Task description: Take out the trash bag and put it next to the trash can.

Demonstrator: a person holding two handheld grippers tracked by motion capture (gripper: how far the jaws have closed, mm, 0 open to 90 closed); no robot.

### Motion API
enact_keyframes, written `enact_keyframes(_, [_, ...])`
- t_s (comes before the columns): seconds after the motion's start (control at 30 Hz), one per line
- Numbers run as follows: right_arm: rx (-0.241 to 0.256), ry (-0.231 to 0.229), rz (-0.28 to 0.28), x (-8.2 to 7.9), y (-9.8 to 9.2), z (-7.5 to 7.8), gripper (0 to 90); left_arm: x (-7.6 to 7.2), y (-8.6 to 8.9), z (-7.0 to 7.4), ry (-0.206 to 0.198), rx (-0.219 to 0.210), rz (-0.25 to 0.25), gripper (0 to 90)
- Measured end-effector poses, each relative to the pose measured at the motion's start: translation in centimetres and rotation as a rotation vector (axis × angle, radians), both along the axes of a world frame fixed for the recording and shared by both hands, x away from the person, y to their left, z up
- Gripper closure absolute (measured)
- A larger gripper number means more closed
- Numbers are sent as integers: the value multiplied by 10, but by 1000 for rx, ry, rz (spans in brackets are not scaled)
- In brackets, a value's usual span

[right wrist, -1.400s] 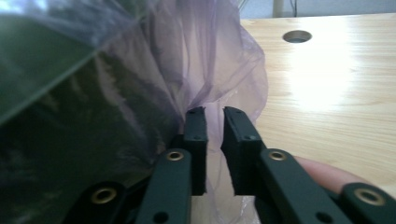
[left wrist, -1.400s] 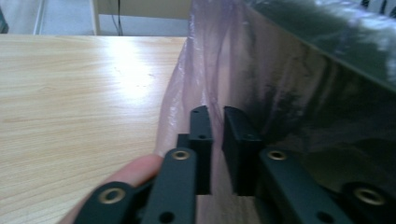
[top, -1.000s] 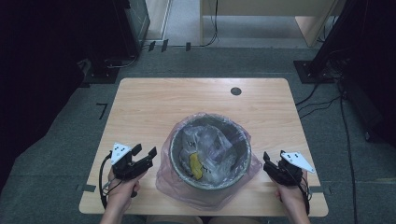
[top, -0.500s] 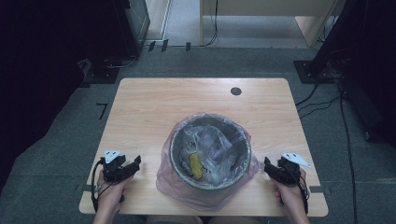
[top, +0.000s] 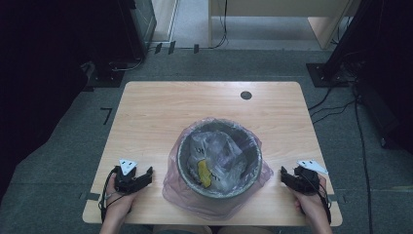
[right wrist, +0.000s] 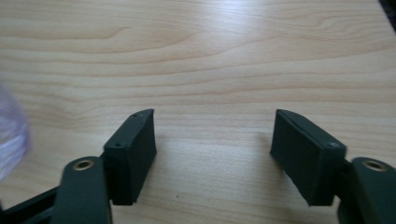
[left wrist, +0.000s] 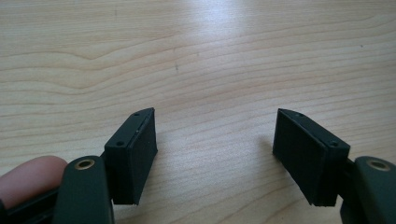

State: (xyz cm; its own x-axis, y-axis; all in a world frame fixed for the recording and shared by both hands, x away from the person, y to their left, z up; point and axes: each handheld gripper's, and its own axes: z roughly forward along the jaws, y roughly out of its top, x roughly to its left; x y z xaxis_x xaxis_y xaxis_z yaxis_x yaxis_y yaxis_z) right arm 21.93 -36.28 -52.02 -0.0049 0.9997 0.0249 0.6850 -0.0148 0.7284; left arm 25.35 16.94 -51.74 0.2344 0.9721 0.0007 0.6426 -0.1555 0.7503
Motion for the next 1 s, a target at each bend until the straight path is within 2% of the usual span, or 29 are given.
enact_keyframes(0.23, [1, -18, 167, -5, 6, -2, 272, 0, 0, 0, 1, 0, -7, 291])
enact_keyframes(0.47, [3, -19, 219, -6, 10, -2, 270, 0, -1, 0, 1, 2, -12, 290])
enact_keyframes(0.63, [3, -19, 304, -9, 22, -2, 268, 0, -1, 0, 1, 2, -17, 290])
enact_keyframes(0.7, [3, -20, 312, -9, 25, -2, 264, 0, -2, 0, 1, 2, -22, 290])
enact_keyframes(0.9, [1, -23, 322, -8, 32, -3, 256, -3, -6, 0, 0, 6, -90, 291])
enact_keyframes(0.97, [5, -20, 317, -8, 34, -2, 256, -4, -8, 0, 1, 5, -128, 291])
enact_keyframes(1.0, [6, -21, 317, -7, 34, -3, 256, -6, -11, 0, 0, 5, -174, 291])
